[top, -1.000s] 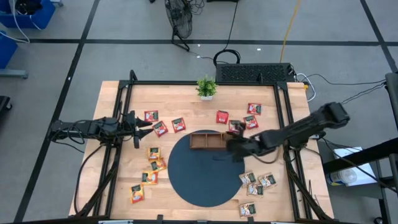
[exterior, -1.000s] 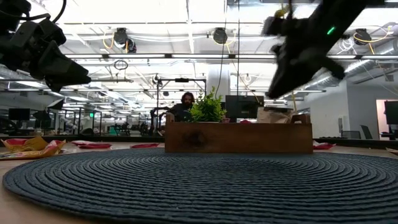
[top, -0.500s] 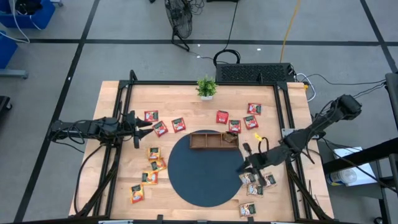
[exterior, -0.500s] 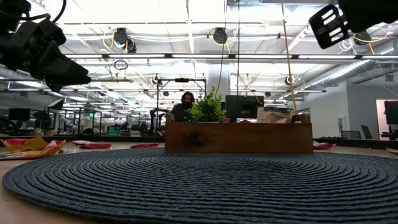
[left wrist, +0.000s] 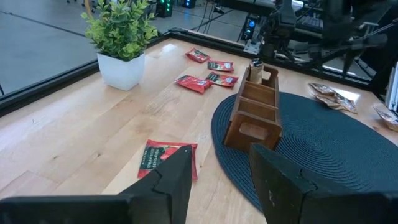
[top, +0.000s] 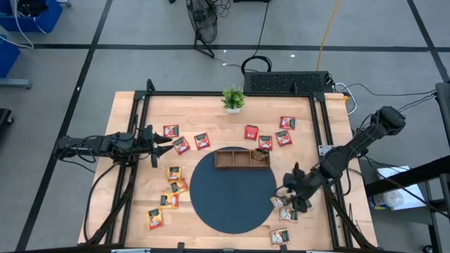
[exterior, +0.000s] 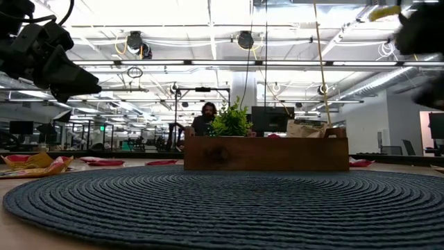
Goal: Pick & Place Tea
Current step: Put the brown tea bag into the right slot of the wooden organizer
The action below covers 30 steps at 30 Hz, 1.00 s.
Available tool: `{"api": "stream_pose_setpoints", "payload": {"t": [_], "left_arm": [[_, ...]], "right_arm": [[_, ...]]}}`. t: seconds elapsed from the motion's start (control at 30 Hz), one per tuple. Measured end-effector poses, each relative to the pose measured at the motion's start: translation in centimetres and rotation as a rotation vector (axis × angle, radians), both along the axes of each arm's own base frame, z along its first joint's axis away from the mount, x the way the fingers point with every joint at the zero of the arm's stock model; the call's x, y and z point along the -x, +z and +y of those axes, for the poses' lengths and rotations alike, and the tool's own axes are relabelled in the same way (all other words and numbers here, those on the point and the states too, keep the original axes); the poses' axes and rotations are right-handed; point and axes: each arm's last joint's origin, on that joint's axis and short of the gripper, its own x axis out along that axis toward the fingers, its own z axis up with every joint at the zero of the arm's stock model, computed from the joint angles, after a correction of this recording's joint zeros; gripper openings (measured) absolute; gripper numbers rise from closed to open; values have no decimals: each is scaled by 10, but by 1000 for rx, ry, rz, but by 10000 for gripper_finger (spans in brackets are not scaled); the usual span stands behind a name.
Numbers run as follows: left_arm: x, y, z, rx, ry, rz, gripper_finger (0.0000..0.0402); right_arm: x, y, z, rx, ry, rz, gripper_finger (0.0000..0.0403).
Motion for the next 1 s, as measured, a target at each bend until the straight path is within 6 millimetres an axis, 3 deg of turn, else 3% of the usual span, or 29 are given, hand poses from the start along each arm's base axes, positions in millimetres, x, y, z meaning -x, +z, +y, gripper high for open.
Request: {"api": "stream_pose_setpoints", "payload": {"t": [0.2,0.43,0.73,0.9,1.0], "left_arm": [[0,0,0,0,0,0,161],[0,0,0,0,0,0,161],[0,0,0,0,0,0,161],[0,0,0,0,0,0,161],[0,0,0,0,0,0,161]], "right_arm": [[24,-12,5,11,-125,266,191],[33,-20,18,-200,-134,387,164],[48,-57,11,-346,-135,389,53],[55,-75,-3,-300,-174,367,8],[60,-85,-13,-244,-212,369,5]]}}
